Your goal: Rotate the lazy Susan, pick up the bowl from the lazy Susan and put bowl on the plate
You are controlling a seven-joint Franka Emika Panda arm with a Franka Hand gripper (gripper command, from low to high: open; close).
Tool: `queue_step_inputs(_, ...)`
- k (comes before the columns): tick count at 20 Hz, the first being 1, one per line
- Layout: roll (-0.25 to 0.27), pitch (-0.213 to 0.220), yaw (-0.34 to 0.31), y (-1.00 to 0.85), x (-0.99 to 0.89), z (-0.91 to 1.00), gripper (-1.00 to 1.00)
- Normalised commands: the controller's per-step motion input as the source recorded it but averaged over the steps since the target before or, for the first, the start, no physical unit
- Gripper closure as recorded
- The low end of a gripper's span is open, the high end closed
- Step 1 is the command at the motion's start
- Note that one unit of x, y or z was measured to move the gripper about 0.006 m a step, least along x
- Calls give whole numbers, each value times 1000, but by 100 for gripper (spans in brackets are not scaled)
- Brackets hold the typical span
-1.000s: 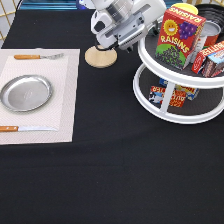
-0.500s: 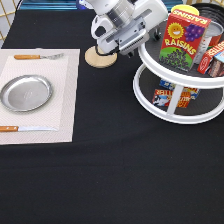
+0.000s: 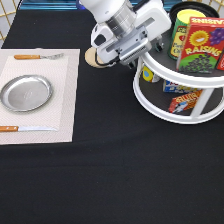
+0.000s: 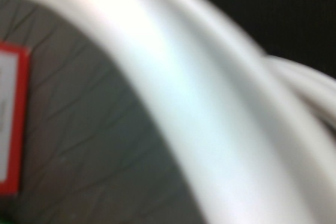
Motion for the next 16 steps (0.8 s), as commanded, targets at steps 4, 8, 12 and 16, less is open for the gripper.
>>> queue_step_inputs(4, 0, 41, 73, -1, 643, 118, -100)
queue_step_inputs(8, 6, 55, 65, -103, -41, 599, -100)
queue_step_inputs(12, 0, 11, 24, -79, -450, 807, -100)
queue_step_inputs(16, -19, -1, 3, -61, -718, 616, -100)
